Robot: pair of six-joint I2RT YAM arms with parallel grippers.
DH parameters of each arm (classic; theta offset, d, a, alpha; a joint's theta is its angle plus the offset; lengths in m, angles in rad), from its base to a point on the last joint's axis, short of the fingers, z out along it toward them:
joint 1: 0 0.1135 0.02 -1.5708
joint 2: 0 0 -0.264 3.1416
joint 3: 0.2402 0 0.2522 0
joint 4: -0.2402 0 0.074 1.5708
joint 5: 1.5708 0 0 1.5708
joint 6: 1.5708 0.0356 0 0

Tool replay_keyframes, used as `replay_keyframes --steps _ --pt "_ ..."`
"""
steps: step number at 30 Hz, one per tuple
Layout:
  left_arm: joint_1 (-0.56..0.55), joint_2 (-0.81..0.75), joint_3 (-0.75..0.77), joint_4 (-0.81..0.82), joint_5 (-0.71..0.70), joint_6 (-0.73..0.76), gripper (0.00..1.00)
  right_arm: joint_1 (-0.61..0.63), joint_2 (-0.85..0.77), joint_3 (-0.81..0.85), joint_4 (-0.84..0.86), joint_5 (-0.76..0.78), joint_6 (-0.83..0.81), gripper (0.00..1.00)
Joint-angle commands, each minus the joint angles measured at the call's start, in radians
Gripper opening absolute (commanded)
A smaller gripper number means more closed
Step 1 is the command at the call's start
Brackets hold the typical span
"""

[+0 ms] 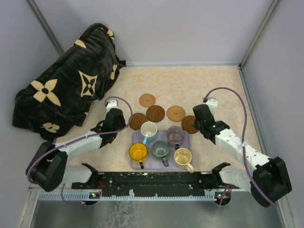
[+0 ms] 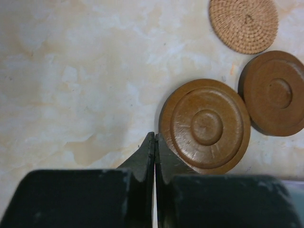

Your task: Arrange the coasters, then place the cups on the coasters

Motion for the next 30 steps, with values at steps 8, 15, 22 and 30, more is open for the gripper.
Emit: replay_keyframes --steps 8,15,22,30 --pt "-0.003 0.213 0.148 0.161 0.122 0.060 0.00 -0.044 0.188 0.029 0.175 -0.166 -0.019 0.00" --pt "-0.003 0.286 0.192 0.158 0.174 0.066 0.00 -0.051 0.231 0.026 0.206 -0.187 -0.023 0.00" --pt "-0.003 0.297 0.193 0.129 0.226 0.074 0.00 -0.079 0.258 0.016 0.226 -0.205 -0.017 0.00" --pt "-0.019 0.298 0.166 0.111 0.350 0.046 0.00 -0.096 0.266 0.006 0.241 -0.226 -0.014 0.00"
